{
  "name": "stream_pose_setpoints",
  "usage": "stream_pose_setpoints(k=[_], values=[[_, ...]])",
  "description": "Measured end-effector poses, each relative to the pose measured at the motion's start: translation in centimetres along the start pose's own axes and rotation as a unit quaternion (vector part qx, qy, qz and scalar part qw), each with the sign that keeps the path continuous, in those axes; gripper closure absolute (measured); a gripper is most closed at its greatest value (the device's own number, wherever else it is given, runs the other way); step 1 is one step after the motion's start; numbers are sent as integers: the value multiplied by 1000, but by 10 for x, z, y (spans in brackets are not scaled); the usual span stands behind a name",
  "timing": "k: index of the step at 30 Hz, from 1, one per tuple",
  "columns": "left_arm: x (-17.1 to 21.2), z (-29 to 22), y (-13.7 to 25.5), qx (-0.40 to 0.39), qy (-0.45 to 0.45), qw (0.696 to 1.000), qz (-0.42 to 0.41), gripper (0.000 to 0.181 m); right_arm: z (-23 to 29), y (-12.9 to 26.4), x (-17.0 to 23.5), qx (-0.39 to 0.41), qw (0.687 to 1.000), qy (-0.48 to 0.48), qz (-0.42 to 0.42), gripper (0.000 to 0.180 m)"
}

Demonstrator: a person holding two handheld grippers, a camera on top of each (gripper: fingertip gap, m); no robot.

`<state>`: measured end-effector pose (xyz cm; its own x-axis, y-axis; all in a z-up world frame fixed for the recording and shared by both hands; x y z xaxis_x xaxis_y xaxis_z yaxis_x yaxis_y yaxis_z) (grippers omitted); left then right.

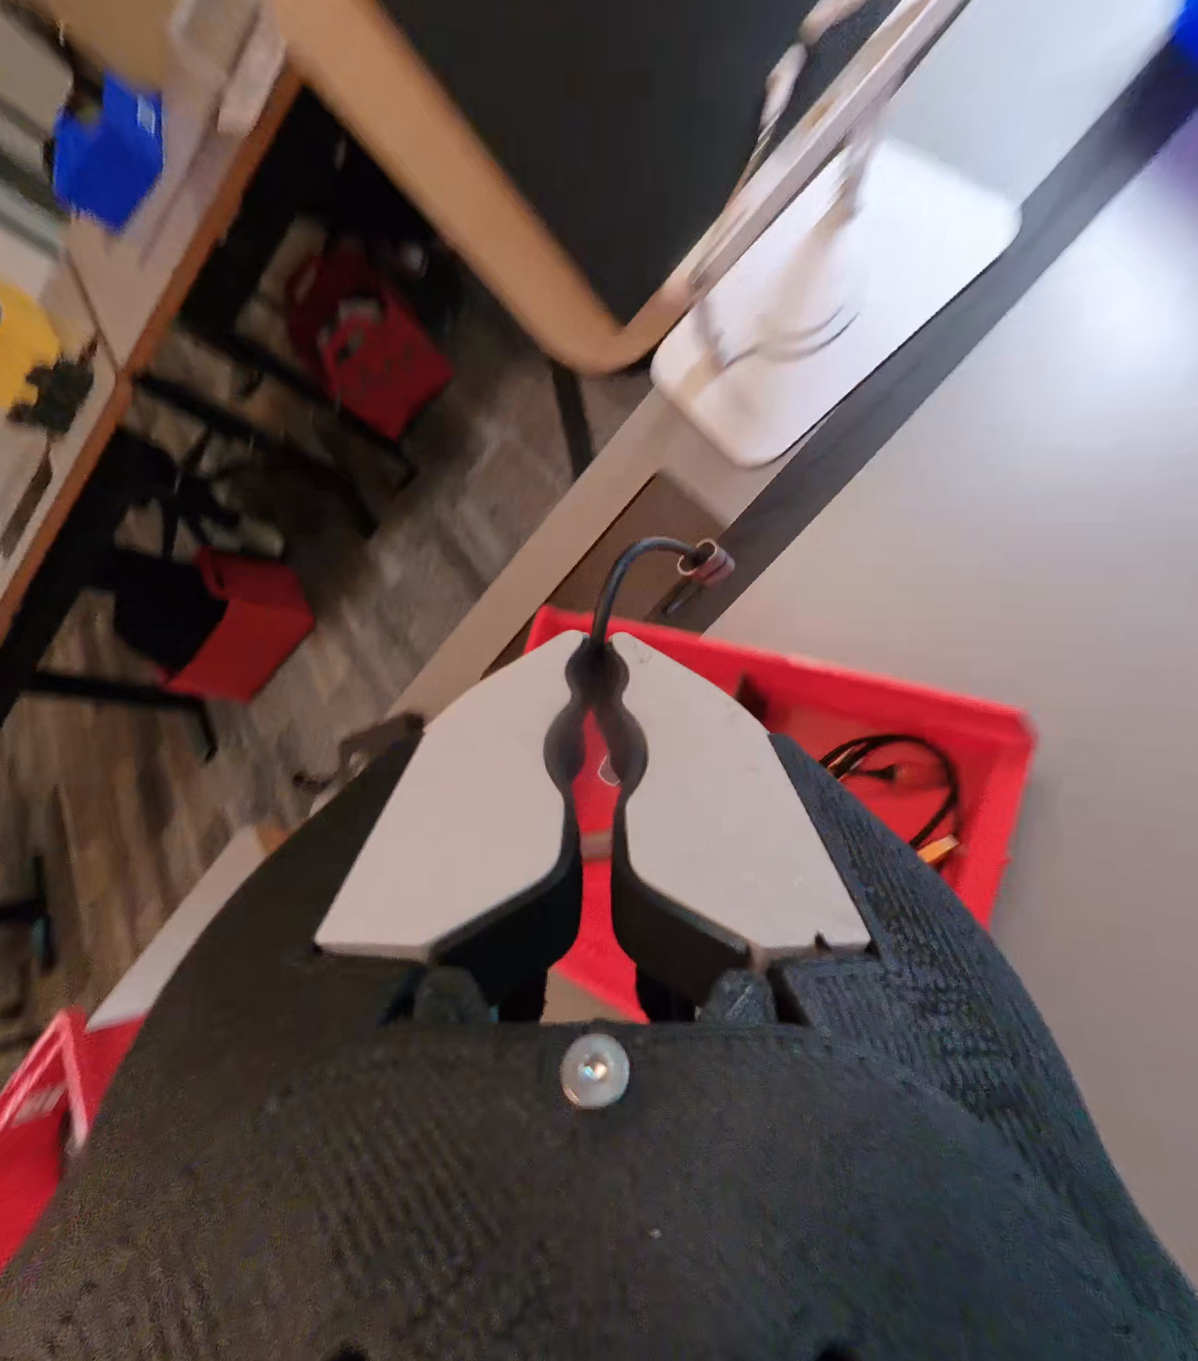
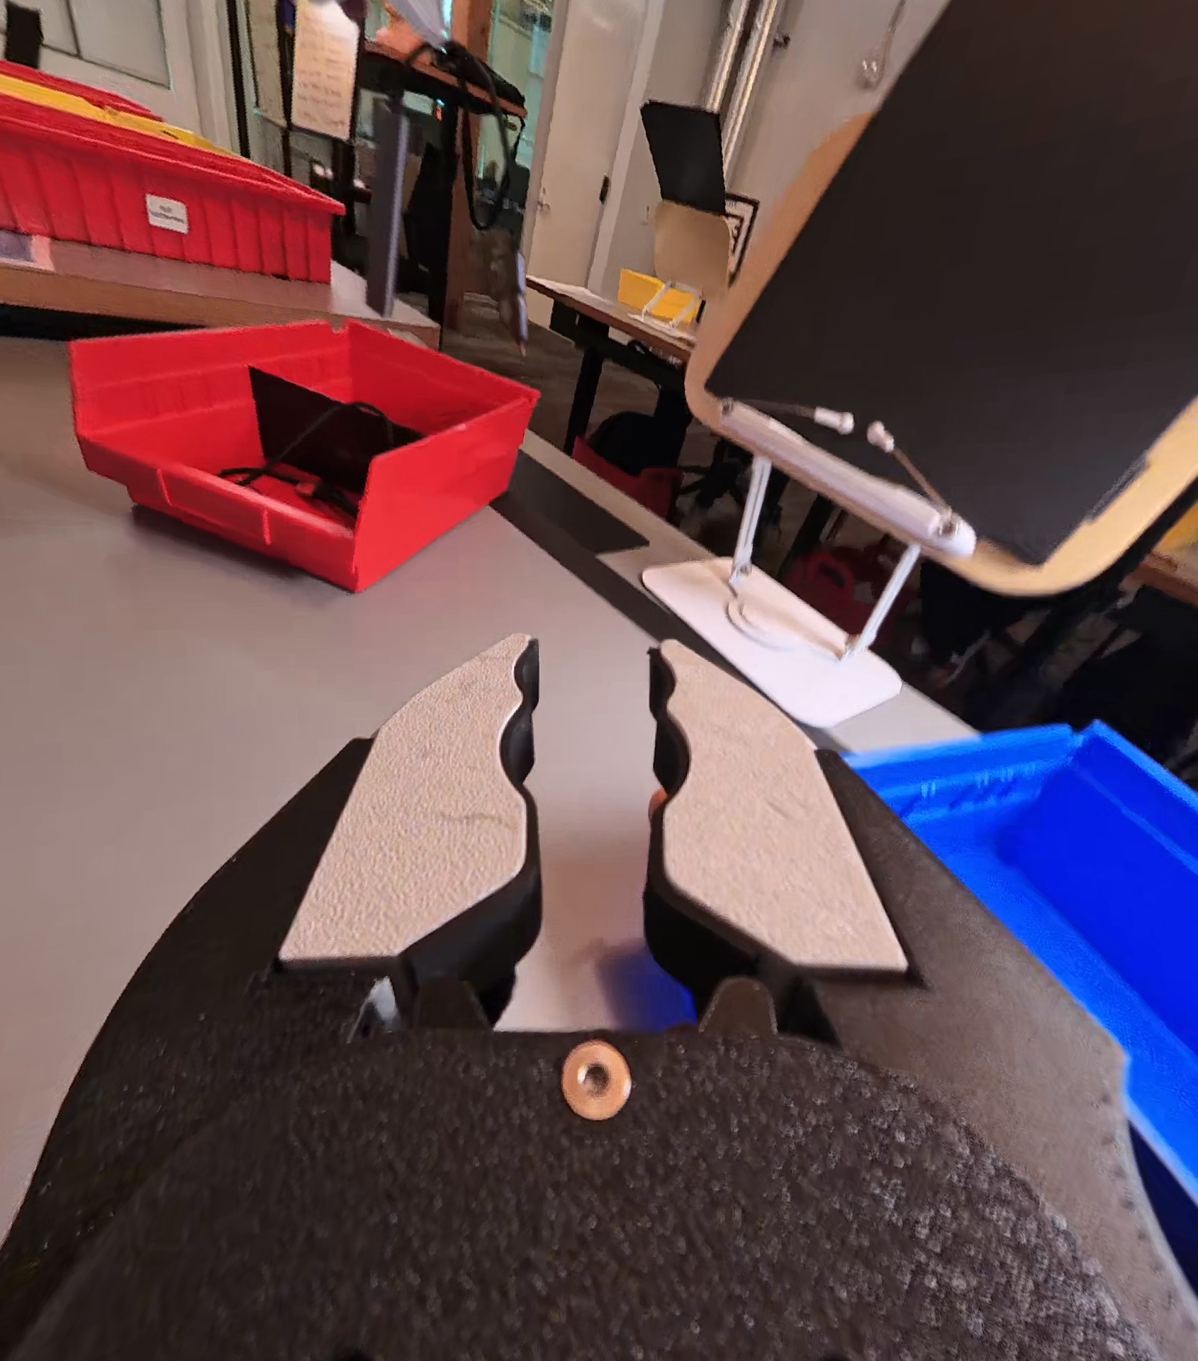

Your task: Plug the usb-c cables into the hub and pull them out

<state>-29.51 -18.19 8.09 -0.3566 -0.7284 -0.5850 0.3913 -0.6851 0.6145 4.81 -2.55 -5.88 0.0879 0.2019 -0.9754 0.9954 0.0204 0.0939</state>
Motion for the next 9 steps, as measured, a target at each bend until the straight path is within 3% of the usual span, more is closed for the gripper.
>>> stream_pose_setpoints(k=[1, 6, 9], values=[[-12, -15, 4, 13, -7, 1000, -28, 180, 1, -5, -13, -7, 1000, 10, -2, 150], [-62, -102, 9, 101, -35, 985, -137, 180, 9, -35, -75, -54, 998, 43, 3, 144], [-85, -156, 9, 157, -47, 967, -193, 180, 13, -56, -80, -72, 990, 106, 63, 132]])
Point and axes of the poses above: each gripper's, where its closed fingertips meet, y back along the fingers, x out of its underside, z = x × y across the jaws, the point moved 4 cm from there along y, back along the fingers, and after that the axes turned 4 degrees about -y, right-handed, at the moved point
